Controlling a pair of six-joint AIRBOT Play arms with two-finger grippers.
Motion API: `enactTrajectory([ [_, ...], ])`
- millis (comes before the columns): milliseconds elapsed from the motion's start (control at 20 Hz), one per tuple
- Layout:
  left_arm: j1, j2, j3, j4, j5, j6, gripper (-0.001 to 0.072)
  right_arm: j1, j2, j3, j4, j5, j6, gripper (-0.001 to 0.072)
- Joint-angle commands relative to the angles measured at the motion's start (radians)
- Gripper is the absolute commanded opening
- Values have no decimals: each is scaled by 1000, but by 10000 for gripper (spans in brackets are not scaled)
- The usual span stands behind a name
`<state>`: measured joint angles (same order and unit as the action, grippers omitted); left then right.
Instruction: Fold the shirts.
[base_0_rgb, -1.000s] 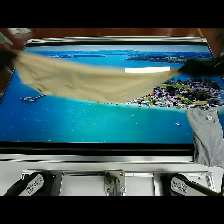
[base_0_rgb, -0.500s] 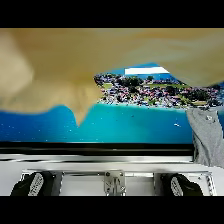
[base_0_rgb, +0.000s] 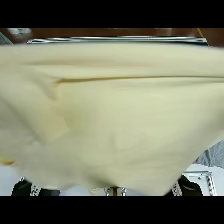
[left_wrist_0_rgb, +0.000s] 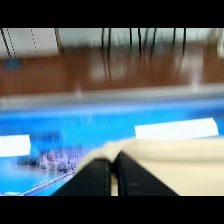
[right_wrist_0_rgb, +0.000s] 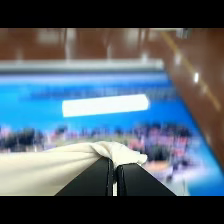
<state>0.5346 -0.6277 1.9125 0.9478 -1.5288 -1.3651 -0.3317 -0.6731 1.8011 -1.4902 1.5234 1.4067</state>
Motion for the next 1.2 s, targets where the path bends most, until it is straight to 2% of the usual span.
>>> enactTrajectory([
  [0,1,-6,-232,24,-87,55,37,-1,-23,-273,-56,25,2,60],
  [150,-17,-62,-539,21,35,55,37,-1,-155,-489,6,-100,2,60],
  [250,-75,-146,-746,21,227,55,37,0,-305,-543,146,-254,-8,60],
  [350,-169,-266,-874,21,476,55,36,40,-479,-543,308,-455,-14,60],
  [500,-323,-501,-917,21,789,55,37,159,-718,-543,491,-795,-24,59],
  [600,-386,-637,-878,20,913,55,37,248,-846,-543,485,-960,-66,60],
  [700,-423,-733,-827,17,1001,55,37,312,-921,-543,414,-1090,-134,60],
  [850,-458,-814,-796,13,1111,55,37,346,-982,-543,364,-1239,-126,60],
  [1150,-495,-880,-797,23,1096,55,37,299,-1006,-543,365,-1268,-95,60],
])
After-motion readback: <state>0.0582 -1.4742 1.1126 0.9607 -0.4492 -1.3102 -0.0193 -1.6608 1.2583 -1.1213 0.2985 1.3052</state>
